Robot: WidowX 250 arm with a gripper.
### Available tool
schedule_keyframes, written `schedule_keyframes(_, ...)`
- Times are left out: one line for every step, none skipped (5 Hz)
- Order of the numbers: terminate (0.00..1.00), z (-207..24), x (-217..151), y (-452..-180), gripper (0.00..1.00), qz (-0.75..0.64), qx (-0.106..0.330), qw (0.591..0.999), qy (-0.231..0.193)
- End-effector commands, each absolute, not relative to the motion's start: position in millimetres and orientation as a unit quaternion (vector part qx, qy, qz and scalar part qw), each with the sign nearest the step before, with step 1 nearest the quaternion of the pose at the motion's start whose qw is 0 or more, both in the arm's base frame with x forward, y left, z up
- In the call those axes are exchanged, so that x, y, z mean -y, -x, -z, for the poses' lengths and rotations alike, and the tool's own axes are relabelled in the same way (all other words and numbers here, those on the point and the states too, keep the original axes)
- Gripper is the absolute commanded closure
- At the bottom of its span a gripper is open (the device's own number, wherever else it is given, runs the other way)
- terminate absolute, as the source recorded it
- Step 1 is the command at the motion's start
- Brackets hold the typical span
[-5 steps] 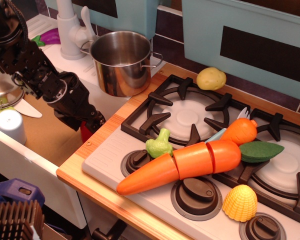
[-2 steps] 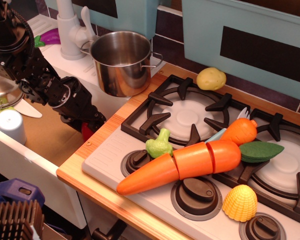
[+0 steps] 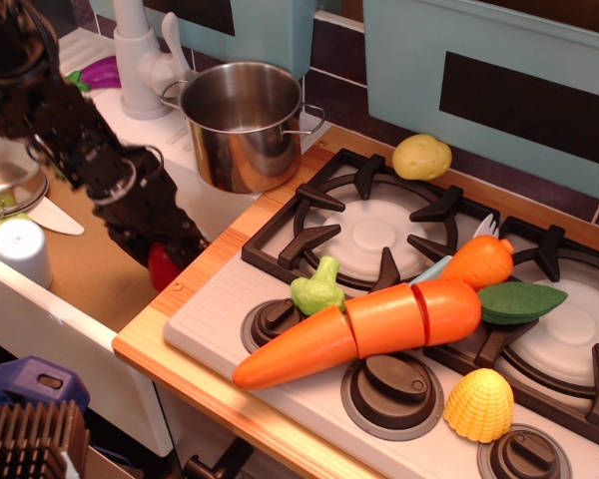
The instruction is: Put sweet potato in pot
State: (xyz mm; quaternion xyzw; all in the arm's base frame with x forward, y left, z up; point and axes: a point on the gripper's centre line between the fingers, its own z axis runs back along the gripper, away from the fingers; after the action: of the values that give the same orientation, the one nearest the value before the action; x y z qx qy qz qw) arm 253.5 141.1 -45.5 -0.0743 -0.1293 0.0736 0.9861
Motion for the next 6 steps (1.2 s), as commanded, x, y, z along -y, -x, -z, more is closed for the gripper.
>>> schedule_keyframes(0.00,-11.0,-152.5,-247.4,1.00,-0.063,0.128,0.990,0.006)
schedule_keyframes(0.00,-41.1,-144.1,-249.7,1.00,-0.063,0.134,0.989,-0.023)
schedule_keyframes(0.00,-65.9,-134.0,-254.5,1.00,-0.049,0.149,0.986,-0.049)
schedule_keyframes(0.00,-93.1,-127.2,-268.8,1.00,-0.016,0.169,0.983,-0.074)
schedule_keyframes(0.00,-108.9,-120.3,-288.1,1.00,0.010,0.180,0.979,-0.092)
schedule_keyframes(0.00,-115.6,-120.0,-308.4,1.00,0.053,0.204,0.972,-0.107)
